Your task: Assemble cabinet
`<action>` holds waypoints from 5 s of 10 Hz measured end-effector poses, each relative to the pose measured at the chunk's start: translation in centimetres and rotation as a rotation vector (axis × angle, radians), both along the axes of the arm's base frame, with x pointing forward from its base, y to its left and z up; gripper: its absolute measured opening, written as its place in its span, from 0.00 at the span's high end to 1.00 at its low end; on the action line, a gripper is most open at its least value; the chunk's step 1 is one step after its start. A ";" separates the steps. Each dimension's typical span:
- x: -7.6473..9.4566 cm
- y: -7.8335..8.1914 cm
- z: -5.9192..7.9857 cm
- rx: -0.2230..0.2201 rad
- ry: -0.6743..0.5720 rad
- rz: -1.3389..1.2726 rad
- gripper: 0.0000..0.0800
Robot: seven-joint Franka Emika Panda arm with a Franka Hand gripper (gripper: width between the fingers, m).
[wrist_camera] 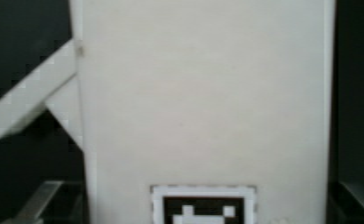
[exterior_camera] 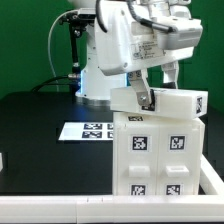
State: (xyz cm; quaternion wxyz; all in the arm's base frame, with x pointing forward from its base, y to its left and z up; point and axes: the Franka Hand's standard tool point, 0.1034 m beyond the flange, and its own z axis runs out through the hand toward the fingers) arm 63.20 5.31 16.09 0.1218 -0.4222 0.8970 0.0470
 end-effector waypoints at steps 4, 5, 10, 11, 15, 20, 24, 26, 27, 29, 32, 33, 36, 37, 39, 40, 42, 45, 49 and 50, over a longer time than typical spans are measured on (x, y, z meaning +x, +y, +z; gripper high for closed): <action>0.0 0.3 -0.1 -0.006 -0.009 0.062 0.30; -0.1 0.3 0.0 -0.012 -0.015 0.103 0.09; -0.3 0.8 2.9 -0.007 -0.056 0.621 0.00; -0.3 0.8 2.9 -0.022 -0.078 0.713 0.00; -0.6 0.6 3.8 -0.147 -0.082 1.383 0.00; -0.7 0.4 3.7 -0.204 -0.143 1.868 0.00; -1.1 1.3 2.5 -0.269 -0.206 2.372 0.00; -1.0 1.1 2.5 -0.270 -0.224 2.464 0.00; -0.8 0.7 2.3 -0.287 -0.246 2.607 0.00; 0.0 0.3 1.6 -0.330 -0.282 2.865 0.00; -0.2 0.3 0.7 -0.315 -0.274 2.915 0.00; -0.2 0.4 0.4 -0.312 -0.262 2.866 0.00; -0.2 0.2 0.4 -0.314 -0.238 2.760 0.17; -0.2 0.2 0.4 -0.315 -0.220 2.671 0.31; -0.2 0.3 0.4 -0.315 -0.188 2.508 0.31; -0.2 0.3 0.3 -0.321 -0.169 2.402 0.31; -0.1 0.7 0.3 -0.386 -0.150 2.088 0.31; -0.2 0.9 0.3 -0.342 -0.140 1.631 0.31; -0.2 0.9 0.2 -0.314 -0.112 1.406 0.31; -0.2 1.0 0.2 -0.294 -0.103 1.287 0.31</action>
Offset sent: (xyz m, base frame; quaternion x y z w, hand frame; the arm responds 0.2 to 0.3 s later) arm 0.0000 0.0000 0.0000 0.0000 0.0000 0.0000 1.0000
